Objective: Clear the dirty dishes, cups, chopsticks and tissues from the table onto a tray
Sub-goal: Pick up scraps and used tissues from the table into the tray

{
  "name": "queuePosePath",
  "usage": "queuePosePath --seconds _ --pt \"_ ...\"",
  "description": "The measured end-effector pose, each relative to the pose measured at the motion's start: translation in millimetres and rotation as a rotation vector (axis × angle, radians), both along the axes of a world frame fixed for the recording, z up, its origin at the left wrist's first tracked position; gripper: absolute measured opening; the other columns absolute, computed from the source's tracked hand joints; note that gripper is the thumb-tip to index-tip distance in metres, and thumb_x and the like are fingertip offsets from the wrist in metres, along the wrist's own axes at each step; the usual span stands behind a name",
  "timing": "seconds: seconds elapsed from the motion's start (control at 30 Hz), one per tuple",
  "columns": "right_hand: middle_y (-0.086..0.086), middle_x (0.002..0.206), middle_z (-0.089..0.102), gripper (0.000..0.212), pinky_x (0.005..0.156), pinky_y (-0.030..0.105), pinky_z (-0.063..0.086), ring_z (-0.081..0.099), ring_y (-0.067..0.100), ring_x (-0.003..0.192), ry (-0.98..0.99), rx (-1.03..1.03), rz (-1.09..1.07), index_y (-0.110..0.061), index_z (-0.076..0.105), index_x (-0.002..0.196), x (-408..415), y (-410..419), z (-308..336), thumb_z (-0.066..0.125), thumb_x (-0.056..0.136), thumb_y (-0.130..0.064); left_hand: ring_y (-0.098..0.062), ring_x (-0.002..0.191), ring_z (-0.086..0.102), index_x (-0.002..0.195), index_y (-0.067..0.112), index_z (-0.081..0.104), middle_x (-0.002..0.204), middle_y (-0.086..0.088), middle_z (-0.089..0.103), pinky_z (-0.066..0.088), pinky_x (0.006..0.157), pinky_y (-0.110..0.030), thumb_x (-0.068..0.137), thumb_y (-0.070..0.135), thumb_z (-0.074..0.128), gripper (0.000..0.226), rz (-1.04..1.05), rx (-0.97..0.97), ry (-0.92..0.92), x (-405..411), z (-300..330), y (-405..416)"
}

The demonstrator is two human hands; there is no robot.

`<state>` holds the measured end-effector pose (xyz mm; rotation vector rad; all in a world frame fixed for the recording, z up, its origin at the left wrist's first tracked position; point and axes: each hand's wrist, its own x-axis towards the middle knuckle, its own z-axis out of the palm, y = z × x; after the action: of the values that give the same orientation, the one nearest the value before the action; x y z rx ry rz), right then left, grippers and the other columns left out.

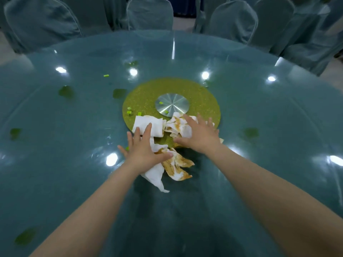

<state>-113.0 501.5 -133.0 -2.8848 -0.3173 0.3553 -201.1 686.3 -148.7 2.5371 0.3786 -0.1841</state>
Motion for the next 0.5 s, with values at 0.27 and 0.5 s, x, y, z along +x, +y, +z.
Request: queuePosePath --seconds 0.27,0.5 --pt "0.005 0.124 0.054 0.035 0.09 0.039 0.035 0.043 0.032 0.113 -0.337 0.065 -0.049 -0.02 0.056 0.121 -16 -1 -27 0.051 0.086 -0.017 -0.02 0.146 -0.014 0.149 0.038 0.003 0.16 0.002 -0.004 -0.011 0.107 -0.063 0.073 0.074 0.051 0.097 0.087 0.019 -0.053 -3 -12 47" --pt "0.002 0.086 0.05 0.018 0.065 0.029 0.029 0.048 0.023 0.087 -0.377 0.457 -0.191 -0.015 0.052 0.079 -14 17 1 0.046 0.087 -0.001 -0.011 0.146 -0.006 0.15 0.034 0.015 0.159 0.014 0.0 -0.011 0.104 -0.068 0.09 0.064 0.032 0.068 0.118 0.143 0.058 -29 -19 85"
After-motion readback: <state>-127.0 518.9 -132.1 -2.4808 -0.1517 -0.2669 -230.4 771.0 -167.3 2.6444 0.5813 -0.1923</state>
